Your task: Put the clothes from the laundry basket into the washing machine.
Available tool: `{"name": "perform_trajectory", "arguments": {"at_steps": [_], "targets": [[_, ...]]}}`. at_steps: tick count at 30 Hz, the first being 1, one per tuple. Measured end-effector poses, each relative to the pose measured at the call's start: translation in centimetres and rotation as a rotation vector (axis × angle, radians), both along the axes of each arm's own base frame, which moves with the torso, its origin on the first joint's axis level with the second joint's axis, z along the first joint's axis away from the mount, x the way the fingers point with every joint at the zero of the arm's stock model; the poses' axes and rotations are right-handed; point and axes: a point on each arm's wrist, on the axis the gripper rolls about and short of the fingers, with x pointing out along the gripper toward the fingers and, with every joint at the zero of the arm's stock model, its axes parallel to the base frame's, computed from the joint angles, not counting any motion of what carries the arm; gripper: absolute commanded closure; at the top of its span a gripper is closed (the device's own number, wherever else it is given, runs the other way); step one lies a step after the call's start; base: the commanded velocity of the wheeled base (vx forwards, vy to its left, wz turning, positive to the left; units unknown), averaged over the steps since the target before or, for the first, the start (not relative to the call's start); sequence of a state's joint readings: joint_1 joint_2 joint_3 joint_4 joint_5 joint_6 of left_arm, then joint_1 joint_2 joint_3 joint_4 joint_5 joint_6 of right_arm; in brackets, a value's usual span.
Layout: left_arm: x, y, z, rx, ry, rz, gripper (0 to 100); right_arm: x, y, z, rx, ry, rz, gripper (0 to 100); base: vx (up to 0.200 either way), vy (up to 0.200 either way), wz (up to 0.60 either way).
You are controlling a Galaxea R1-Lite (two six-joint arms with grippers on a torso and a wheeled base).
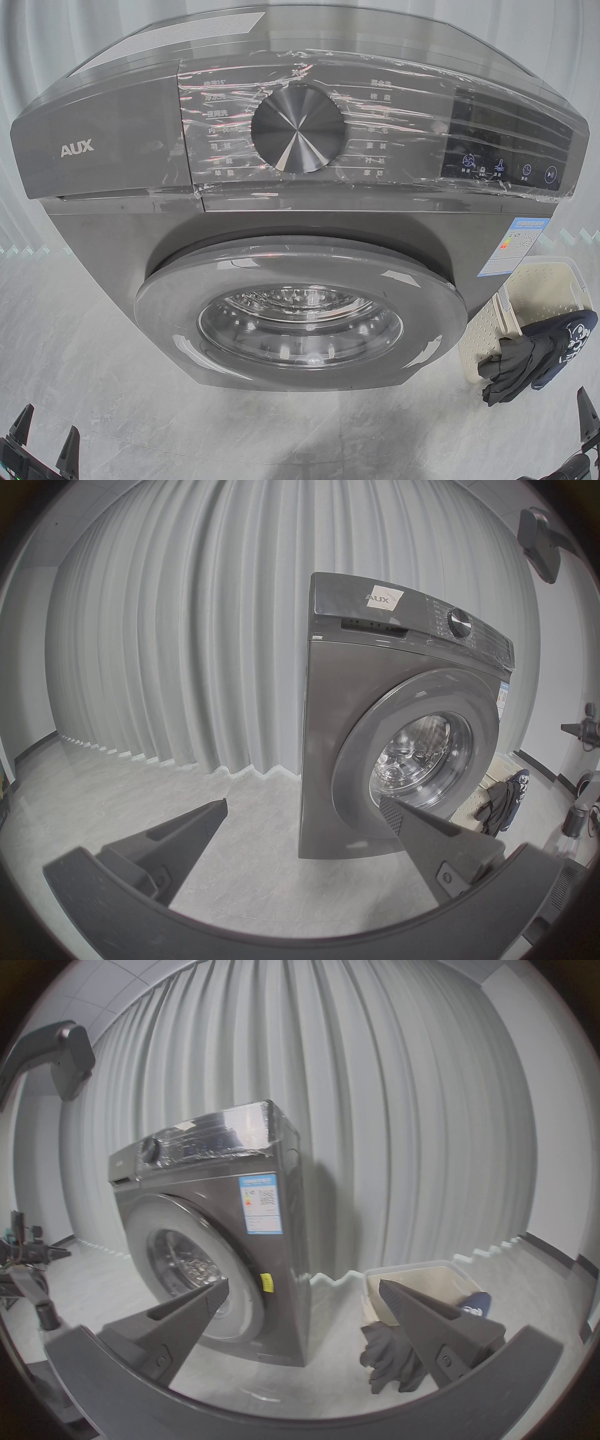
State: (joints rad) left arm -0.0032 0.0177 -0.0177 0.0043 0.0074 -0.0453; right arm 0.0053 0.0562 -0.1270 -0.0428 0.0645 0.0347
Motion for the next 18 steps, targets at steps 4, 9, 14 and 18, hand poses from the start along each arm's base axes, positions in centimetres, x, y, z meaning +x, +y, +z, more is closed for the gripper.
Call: {"name": "perform_trajectory", "arguments": {"at_steps": [4,9,14,18], "targets": [[0.0,0.0,0.0,0.000,0.000,-0.001,0,0.6,0.2,2.1,-0.007,0.023,0.107,0,0.000,0.000,0.00],[0.0,0.0,0.0,0.000,0.000,-0.001,0,2.6,0.6,4.2,-0.039,0.087,0.287,0,0.000,0.000,0.00],[0.0,0.0,0.0,0.000,0.000,-0.001,0,5.4,1.0,5.7,-0.080,0.142,0.432,0,0.000,0.000,0.00],[0.0,0.0,0.0,0.000,0.000,-0.002,0,8.2,1.7,6.8,-0.095,0.171,0.536,0,0.000,0.000,0.00]]}}
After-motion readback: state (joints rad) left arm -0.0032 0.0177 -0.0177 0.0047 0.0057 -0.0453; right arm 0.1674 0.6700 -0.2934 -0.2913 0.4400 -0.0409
